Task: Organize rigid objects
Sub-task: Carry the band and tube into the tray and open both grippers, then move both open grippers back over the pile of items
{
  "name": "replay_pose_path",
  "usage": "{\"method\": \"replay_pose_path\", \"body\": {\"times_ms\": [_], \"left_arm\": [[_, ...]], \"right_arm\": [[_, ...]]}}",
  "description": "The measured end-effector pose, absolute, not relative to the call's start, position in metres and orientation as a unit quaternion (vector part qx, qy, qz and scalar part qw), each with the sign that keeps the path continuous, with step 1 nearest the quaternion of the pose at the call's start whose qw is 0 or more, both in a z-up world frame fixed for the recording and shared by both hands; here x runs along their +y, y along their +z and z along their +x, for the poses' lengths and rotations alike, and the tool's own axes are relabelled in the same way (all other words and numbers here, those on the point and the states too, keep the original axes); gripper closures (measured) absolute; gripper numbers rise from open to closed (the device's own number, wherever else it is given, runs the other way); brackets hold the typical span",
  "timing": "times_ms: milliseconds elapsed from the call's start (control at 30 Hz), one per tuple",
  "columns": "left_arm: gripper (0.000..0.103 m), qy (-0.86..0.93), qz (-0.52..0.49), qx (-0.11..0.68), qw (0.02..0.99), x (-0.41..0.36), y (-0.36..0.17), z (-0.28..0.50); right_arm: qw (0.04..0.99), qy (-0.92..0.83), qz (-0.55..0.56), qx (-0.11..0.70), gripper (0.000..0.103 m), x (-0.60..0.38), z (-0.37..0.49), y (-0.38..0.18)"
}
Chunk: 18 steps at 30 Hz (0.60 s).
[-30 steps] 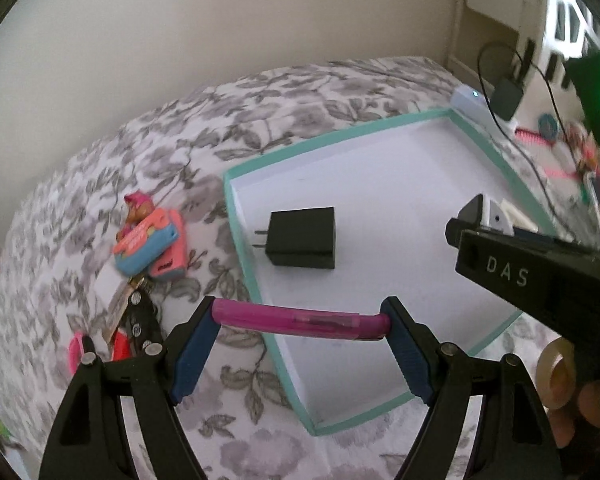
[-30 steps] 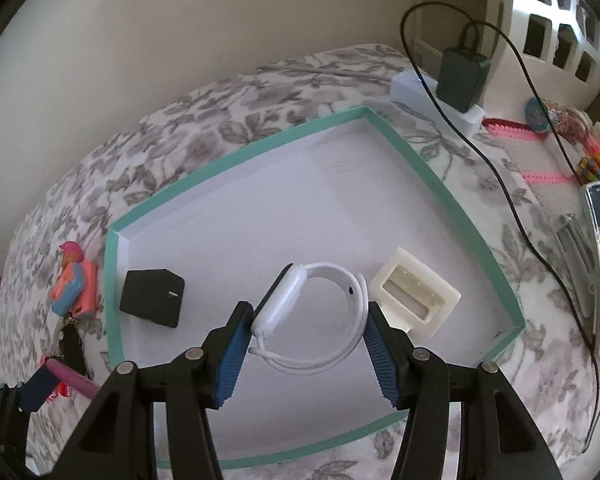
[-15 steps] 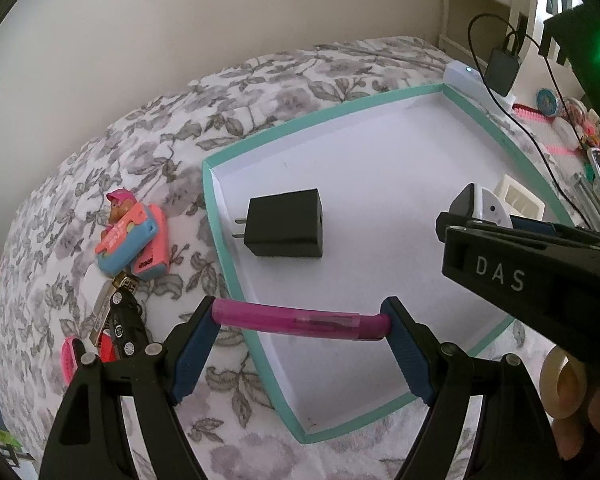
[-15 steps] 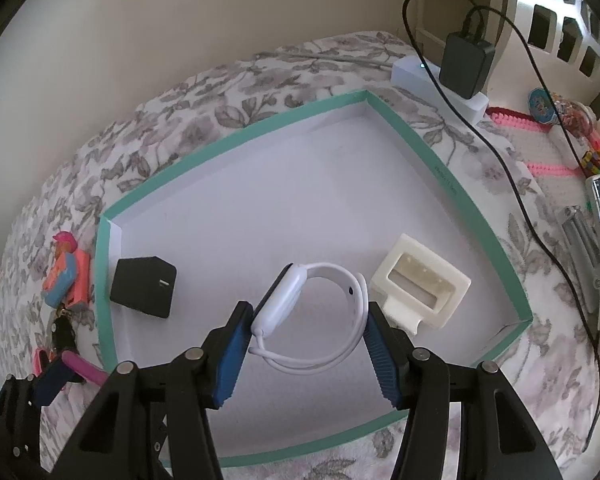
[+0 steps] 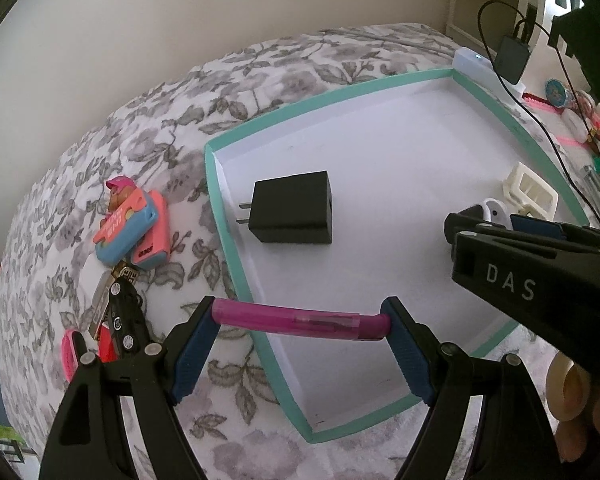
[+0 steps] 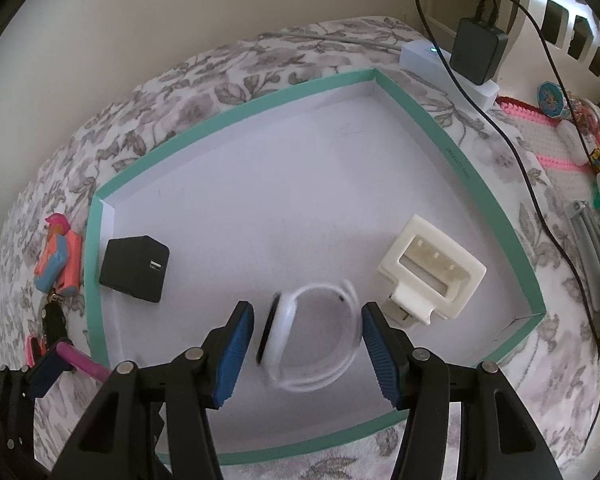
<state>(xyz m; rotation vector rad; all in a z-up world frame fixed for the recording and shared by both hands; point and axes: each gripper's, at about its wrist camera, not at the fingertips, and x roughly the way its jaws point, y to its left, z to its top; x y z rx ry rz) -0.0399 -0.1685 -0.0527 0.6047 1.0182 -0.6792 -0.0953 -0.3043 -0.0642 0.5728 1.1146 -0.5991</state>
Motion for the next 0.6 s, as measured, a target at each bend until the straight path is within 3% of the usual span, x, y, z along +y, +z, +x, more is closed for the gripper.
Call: {"method": "replay_pose_path", "body": {"times_ms": [200,300,600], "left_arm": [[0.021,-0.309,0.276,0.476,0.775,-0.168,-0.054,-0.037],[0.020,-0.311,0.272,0.475,0.777,-0.168,-0.051,-0.037],[0.021,-0.308,0.249,0.474,0.786,-0.162,-0.042,-0.032]], "right_arm": [[0.770,-0.276,0.260,0.513,0.042,-0.304,-0.094,-0.064],[0.771,-0.279,0.258,0.511,0.034,-0.305,-0.094,-0.063],[0.780,-0.287,0.263,0.490,0.034,-0.309,-0.099,-0.055]]}}
